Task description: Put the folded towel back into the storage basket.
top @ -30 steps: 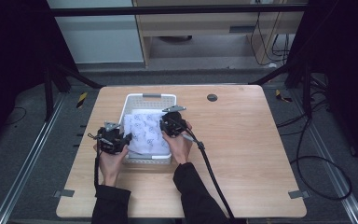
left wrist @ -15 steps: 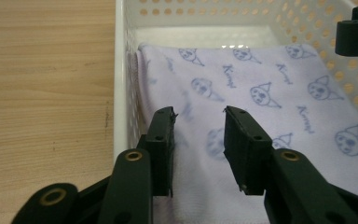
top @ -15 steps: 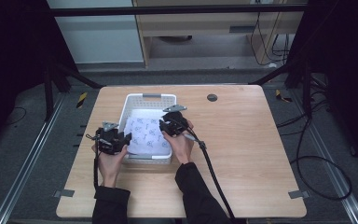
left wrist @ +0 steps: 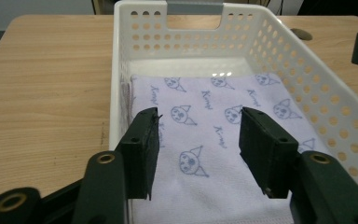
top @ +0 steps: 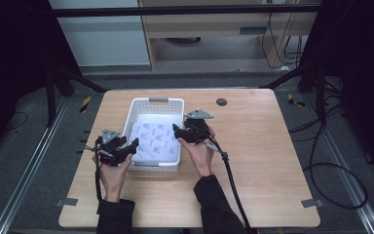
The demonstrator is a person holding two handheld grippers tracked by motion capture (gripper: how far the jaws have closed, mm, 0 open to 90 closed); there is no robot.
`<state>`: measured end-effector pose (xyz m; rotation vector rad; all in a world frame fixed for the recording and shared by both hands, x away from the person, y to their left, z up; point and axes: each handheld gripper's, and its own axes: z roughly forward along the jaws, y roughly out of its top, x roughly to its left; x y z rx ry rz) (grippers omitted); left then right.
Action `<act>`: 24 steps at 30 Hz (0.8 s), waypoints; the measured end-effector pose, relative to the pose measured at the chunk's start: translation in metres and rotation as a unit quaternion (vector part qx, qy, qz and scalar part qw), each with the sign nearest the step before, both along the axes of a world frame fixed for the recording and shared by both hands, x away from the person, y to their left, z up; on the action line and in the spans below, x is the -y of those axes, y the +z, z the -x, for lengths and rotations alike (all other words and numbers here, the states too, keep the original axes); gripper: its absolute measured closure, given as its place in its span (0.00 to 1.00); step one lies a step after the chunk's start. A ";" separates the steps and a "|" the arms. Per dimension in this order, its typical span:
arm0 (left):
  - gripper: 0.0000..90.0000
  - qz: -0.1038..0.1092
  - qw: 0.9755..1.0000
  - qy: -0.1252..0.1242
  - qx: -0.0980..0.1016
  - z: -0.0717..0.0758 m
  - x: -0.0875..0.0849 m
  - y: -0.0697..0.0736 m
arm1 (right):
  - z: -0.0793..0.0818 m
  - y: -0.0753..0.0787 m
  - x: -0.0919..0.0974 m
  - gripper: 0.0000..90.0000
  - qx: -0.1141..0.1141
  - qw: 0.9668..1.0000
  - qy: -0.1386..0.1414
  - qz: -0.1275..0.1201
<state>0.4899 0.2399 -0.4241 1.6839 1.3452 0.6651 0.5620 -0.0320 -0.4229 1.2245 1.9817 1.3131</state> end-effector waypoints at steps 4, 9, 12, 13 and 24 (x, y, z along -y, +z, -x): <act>0.48 0.004 1.000 -0.005 0.007 0.006 0.001 0.001 | 0.010 0.002 0.014 0.34 0.005 1.000 -0.001 -0.014; 0.41 0.005 1.000 -0.016 0.022 0.019 0.005 0.004 | 0.023 0.004 0.031 0.30 0.012 1.000 0.002 -0.022; 0.38 0.004 0.999 -0.022 0.028 0.025 0.007 0.005 | 0.032 0.004 0.044 0.28 0.014 0.999 0.011 -0.040; 0.37 0.006 0.999 -0.024 0.030 0.028 0.008 0.005 | 0.035 0.004 0.049 0.28 0.016 0.999 0.012 -0.042; 0.34 0.003 0.998 -0.055 0.036 0.047 0.021 -0.004 | 0.064 -0.008 0.103 0.23 0.033 0.998 -0.012 -0.051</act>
